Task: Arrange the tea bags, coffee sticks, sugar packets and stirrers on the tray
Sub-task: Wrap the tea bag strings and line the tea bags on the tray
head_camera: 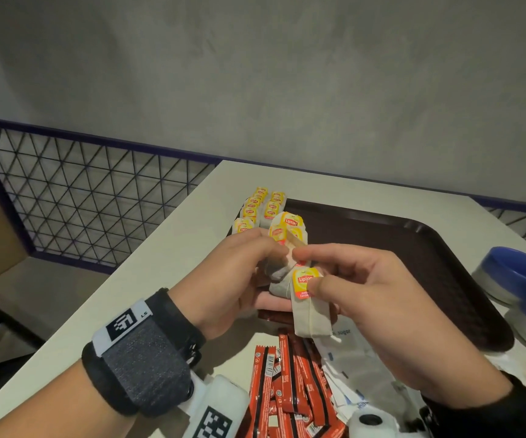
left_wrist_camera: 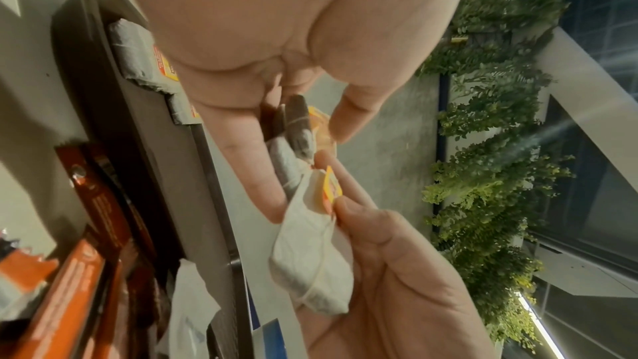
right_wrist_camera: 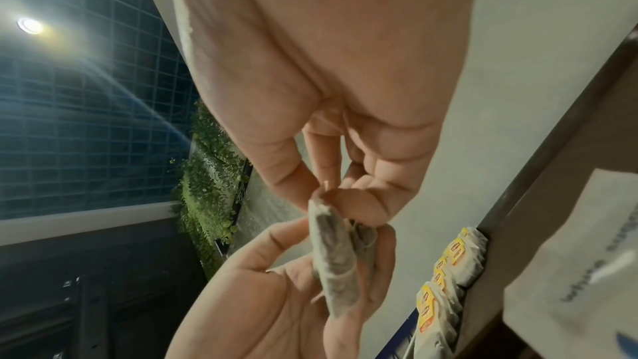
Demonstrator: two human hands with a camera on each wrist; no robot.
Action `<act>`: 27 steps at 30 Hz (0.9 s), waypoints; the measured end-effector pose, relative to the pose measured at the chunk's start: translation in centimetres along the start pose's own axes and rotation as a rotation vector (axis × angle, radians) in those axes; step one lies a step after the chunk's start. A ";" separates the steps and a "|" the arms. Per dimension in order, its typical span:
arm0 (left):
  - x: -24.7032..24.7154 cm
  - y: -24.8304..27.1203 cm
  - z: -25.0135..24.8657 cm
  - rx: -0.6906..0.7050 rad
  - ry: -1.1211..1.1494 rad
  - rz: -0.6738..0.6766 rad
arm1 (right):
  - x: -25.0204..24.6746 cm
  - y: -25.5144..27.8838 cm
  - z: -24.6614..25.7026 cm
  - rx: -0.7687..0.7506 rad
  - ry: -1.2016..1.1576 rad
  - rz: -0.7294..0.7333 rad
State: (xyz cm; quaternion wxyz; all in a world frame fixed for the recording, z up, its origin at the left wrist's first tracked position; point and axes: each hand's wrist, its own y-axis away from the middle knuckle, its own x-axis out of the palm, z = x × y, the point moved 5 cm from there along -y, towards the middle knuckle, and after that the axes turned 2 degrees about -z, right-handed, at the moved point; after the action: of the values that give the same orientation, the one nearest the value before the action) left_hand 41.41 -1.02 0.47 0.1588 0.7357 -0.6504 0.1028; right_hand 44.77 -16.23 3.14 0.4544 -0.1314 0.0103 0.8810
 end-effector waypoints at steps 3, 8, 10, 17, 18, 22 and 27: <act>0.0 -0.1 0.2 -0.045 0.133 0.051 | -0.1 0.0 0.1 -0.001 0.004 -0.016; 0.1 0.0 0.0 -0.060 0.177 0.087 | 0.0 0.0 0.1 -0.015 -0.020 -0.028; 0.1 -0.1 0.1 -0.054 0.146 0.069 | 0.0 0.0 0.1 -0.021 -0.009 -0.027; 0.0 0.0 0.1 -0.042 0.145 0.083 | -0.2 -0.2 -0.2 -0.038 0.007 -0.045; 0.0 0.0 0.1 -0.039 0.145 0.080 | -0.1 -0.2 -0.2 -0.038 0.004 -0.047; -0.1 -0.1 0.0 -0.002 0.082 0.025 | -0.1 -0.2 -0.1 -0.034 -0.022 -0.047; -0.2 0.0 0.0 0.031 -0.012 -0.013 | -0.4 -0.2 0.1 0.002 -0.106 -0.052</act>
State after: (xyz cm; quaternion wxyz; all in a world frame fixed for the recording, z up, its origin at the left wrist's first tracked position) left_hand 41.34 -0.87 0.38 0.1441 0.7430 -0.6448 0.1072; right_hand 45.15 -16.42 3.36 0.4773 -0.0843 -0.0161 0.8745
